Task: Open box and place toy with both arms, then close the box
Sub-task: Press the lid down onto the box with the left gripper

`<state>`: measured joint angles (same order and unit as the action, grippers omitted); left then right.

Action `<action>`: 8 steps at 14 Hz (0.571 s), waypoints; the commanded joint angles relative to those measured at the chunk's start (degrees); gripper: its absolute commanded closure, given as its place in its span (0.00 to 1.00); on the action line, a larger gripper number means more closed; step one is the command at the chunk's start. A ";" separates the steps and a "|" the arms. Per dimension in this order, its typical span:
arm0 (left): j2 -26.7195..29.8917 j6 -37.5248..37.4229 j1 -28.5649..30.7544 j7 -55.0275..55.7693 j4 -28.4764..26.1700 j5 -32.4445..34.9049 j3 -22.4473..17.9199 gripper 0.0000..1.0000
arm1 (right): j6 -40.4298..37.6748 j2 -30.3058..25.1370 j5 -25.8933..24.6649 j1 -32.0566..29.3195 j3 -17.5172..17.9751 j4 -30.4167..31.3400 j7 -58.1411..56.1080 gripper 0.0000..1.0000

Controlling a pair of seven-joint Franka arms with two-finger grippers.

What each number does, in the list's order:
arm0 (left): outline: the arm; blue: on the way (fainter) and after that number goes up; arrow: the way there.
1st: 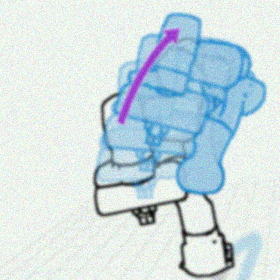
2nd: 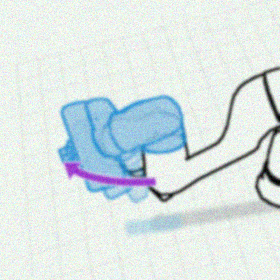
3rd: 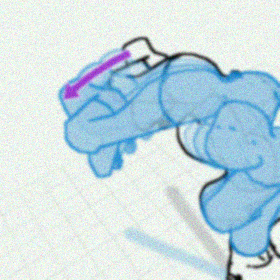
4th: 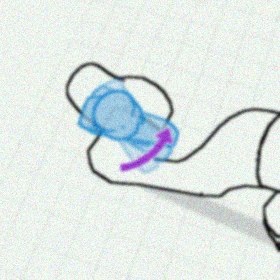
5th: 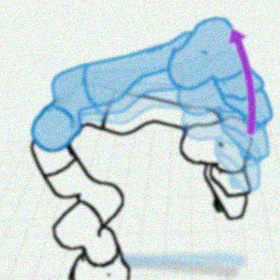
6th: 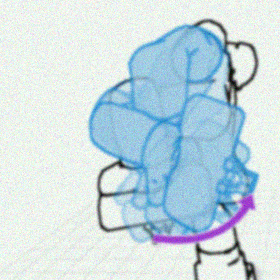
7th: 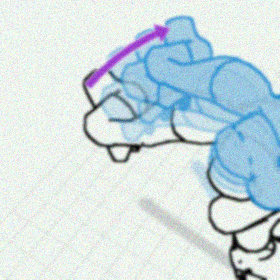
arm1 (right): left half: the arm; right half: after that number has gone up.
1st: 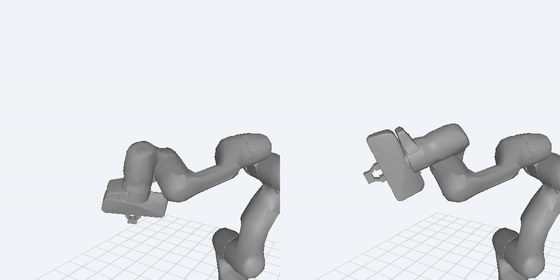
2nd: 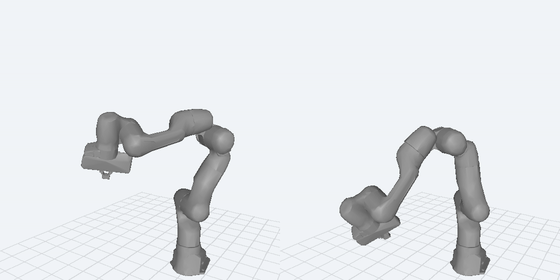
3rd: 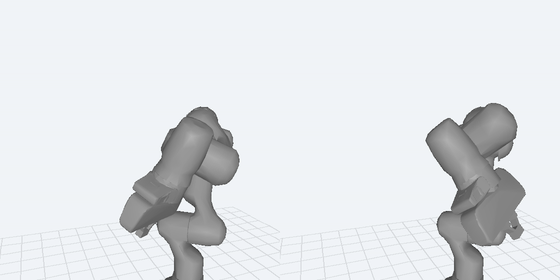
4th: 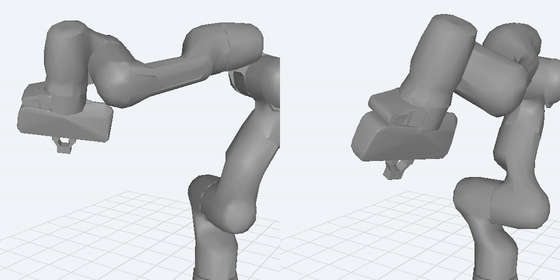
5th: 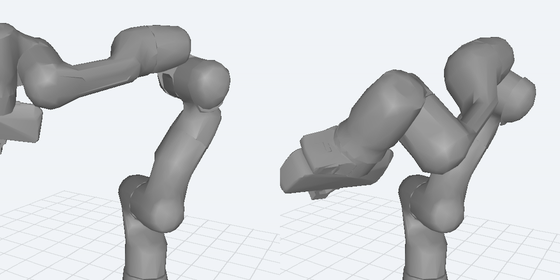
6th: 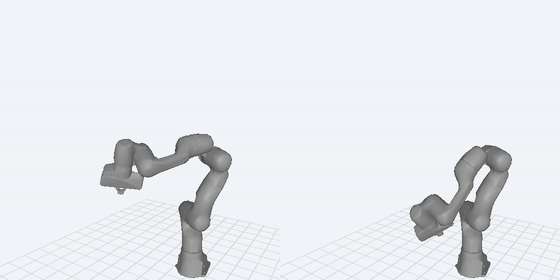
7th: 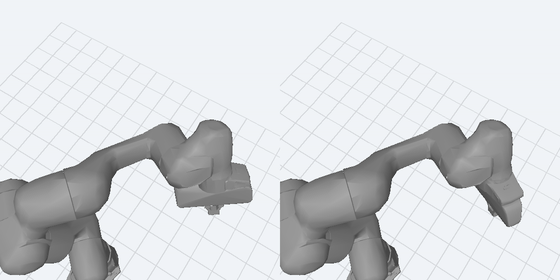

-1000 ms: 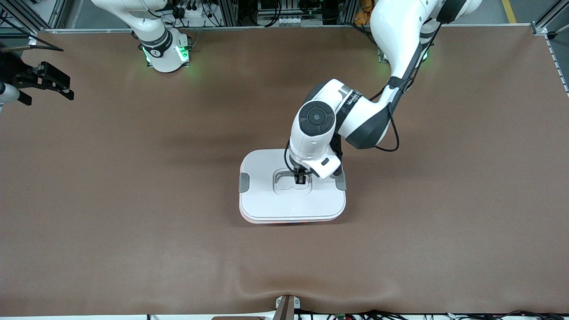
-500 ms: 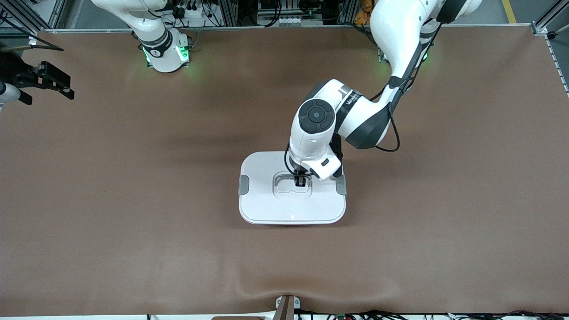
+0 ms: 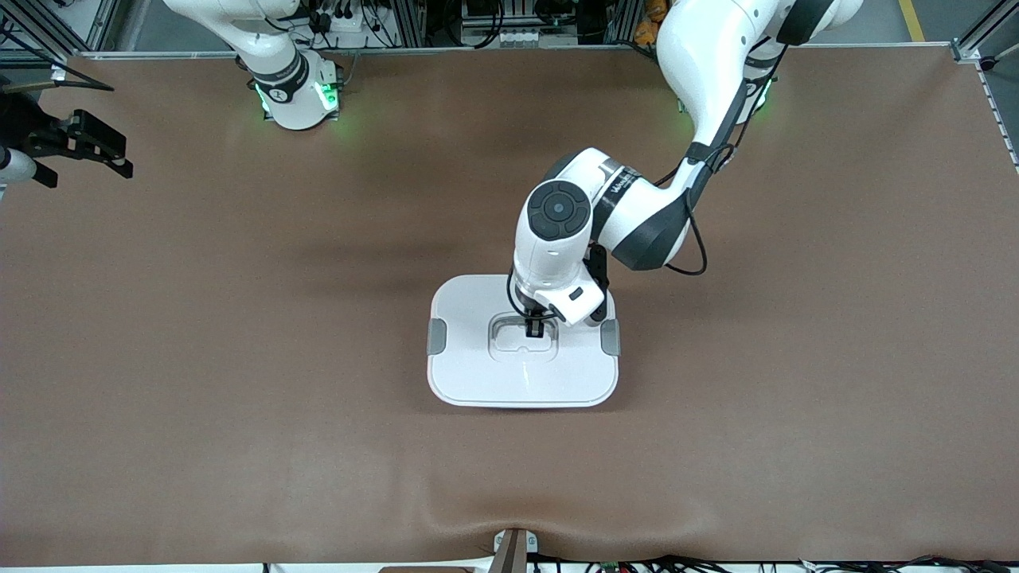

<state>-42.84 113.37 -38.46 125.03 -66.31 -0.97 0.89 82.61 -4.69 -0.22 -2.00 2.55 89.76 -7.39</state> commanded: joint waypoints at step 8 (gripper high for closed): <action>-3.91 1.68 -0.83 -0.05 -0.05 1.23 -0.02 1.00 | -0.43 0.74 -0.66 -1.07 0.44 -1.61 -0.87 0.00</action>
<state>-43.67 113.36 -38.89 124.95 -66.49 -0.95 1.02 82.65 -4.68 -0.22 -2.04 2.50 89.48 -7.42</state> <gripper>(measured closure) 0.943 0.000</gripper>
